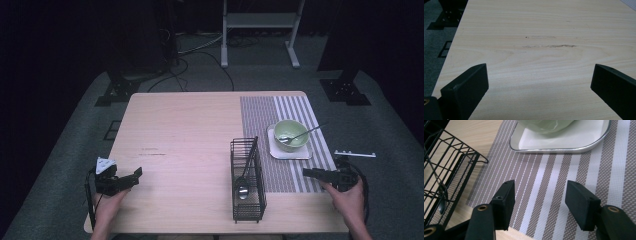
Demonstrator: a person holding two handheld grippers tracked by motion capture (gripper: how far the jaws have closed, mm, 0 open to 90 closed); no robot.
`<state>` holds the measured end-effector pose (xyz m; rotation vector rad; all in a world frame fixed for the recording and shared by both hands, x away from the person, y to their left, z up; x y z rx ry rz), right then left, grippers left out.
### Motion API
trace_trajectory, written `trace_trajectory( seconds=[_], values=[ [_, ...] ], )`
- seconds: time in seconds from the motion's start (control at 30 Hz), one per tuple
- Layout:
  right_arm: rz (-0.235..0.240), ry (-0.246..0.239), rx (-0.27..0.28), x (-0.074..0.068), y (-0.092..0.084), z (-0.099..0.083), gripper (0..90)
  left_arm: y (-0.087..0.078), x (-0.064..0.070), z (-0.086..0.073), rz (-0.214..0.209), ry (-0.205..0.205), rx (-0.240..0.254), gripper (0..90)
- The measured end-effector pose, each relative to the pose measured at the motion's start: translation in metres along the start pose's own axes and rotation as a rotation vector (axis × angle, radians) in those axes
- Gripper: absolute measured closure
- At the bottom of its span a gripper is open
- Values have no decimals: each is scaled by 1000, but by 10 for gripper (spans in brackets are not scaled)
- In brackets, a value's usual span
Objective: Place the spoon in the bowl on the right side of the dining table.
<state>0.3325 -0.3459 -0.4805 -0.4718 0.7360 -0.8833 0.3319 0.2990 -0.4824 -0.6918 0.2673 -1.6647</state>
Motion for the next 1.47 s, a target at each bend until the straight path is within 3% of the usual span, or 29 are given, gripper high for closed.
trace_trajectory(
  seconds=[0.33,0.57,1.1,1.47],
  values=[
    [28,5,-7,-9,-2,-11,394,1,1,0,0,-4,0,4],
    [13,-21,-16,-15,-2,-17,382,1,1,0,-1,-4,1,4],
    [38,-66,-20,-37,-3,-25,370,1,1,0,-3,-1,-1,4],
    [44,-99,-28,-46,6,-33,360,3,3,1,-8,8,-2,4]
  ],
)
Point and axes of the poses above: each handheld gripper's, and its own axes: y roughly forward along the jaws, z roughly out of its top, x roughly to its right, the point moved 4 cm from there along y, roughly forward along the jaws, and after that the axes turned 12 degrees about -y, right-handed, at the moved point
